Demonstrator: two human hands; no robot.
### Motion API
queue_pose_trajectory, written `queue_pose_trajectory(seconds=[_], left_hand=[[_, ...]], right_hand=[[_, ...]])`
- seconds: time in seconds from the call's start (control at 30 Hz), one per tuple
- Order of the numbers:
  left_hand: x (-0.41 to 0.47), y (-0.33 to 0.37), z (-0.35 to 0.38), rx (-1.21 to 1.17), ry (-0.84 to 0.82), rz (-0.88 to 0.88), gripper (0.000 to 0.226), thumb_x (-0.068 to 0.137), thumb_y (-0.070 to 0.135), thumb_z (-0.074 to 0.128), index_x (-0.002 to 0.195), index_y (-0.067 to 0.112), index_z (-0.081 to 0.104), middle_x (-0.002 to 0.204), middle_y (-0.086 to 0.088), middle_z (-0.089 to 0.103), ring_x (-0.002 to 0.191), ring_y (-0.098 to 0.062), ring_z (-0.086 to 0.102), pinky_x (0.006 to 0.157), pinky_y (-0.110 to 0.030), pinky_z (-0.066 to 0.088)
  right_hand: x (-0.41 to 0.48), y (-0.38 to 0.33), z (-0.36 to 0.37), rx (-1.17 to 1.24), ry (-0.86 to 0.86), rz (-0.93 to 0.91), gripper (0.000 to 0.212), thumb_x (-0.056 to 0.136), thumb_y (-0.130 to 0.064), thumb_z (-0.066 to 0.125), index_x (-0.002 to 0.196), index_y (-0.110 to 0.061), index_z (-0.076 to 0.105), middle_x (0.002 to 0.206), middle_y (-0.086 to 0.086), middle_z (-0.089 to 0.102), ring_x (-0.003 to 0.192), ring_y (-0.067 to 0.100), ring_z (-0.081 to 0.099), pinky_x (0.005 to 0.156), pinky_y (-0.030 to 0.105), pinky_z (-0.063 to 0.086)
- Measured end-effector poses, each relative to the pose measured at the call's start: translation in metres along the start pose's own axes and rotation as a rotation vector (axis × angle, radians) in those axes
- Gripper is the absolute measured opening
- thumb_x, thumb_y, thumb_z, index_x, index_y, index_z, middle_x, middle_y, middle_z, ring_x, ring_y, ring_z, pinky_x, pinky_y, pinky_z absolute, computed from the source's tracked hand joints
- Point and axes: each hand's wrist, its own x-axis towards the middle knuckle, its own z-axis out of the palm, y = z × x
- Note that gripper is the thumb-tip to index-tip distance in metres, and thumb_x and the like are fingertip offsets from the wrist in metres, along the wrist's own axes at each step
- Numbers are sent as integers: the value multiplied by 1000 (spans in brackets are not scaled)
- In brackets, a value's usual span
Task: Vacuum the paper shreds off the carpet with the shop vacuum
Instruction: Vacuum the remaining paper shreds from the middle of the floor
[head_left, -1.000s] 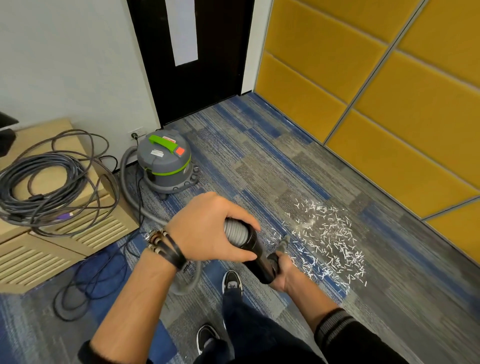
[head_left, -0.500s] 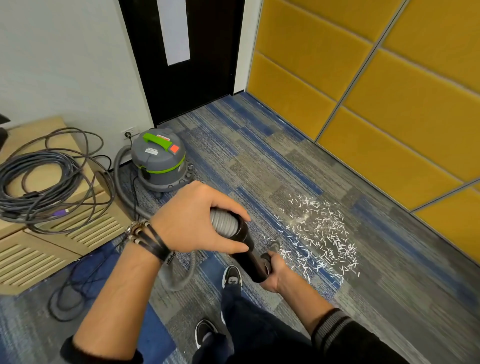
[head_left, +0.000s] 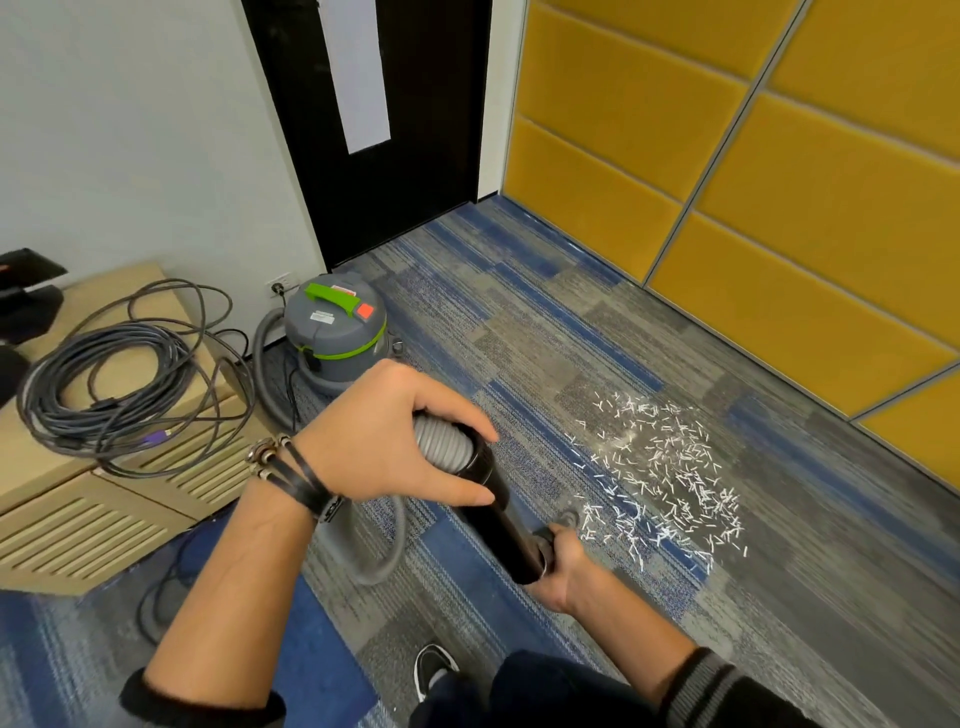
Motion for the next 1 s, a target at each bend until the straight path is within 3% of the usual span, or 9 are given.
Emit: queue_pose_trajectory(seconds=[0.13, 0.27, 0.43, 0.6, 0.8, 0.93, 1.0], left_hand=[[2, 12, 12, 14, 18, 23, 40, 65, 44, 99, 99, 33, 83, 95, 23, 77, 91, 3, 73, 85, -32, 59], [11, 37, 21, 47, 32, 81, 41, 64, 50, 95, 100, 35, 83, 94, 25, 77, 90, 6, 73, 84, -28, 58], [19, 59, 45, 34, -30, 90, 44, 63, 49, 94, 102, 34, 83, 95, 23, 78, 90, 4, 73, 83, -29, 59], [18, 71, 69, -29, -81, 57, 43, 63, 37, 100, 102, 27, 83, 96, 19, 79, 91, 0, 74, 84, -30, 59], [-2, 94, 93, -35, -101, 30, 42, 62, 41, 98, 99, 28, 83, 94, 18, 79, 89, -2, 75, 83, -33, 59], [-10, 107, 89, 9, -50, 30, 44, 59, 38, 103, 98, 29, 83, 92, 16, 79, 88, -4, 75, 82, -33, 59], [-13, 115, 91, 5, -45, 35, 42, 60, 34, 101, 97, 29, 83, 92, 15, 79, 88, -5, 76, 82, -33, 59]], right_hand=[[-12, -13, -13, -19, 19, -5, 42, 103, -45, 34, 92, -9, 52, 80, 14, 56, 71, 31, 60, 51, 41, 57], [-30, -23, -11, -58, -77, -30, 45, 103, -45, 36, 113, -5, 54, 89, 18, 61, 73, 34, 63, 52, 40, 57], [-38, -23, -37, -32, -102, -15, 44, 102, -45, 38, 107, -5, 56, 85, 18, 62, 74, 32, 62, 52, 38, 57], [-40, -23, -93, 57, -18, -47, 43, 100, -47, 41, 118, -9, 52, 106, 15, 59, 95, 31, 61, 76, 44, 57], [-53, -7, -111, 35, 55, -50, 47, 102, -49, 36, 107, -4, 49, 114, 17, 56, 117, 34, 58, 106, 49, 44], [-55, 0, -100, 56, 19, -44, 43, 102, -48, 40, 108, -7, 49, 91, 14, 58, 89, 28, 58, 100, 44, 47], [-56, 2, -101, 37, 1, -32, 44, 101, -49, 40, 111, -7, 52, 99, 14, 59, 91, 28, 58, 91, 43, 53]])
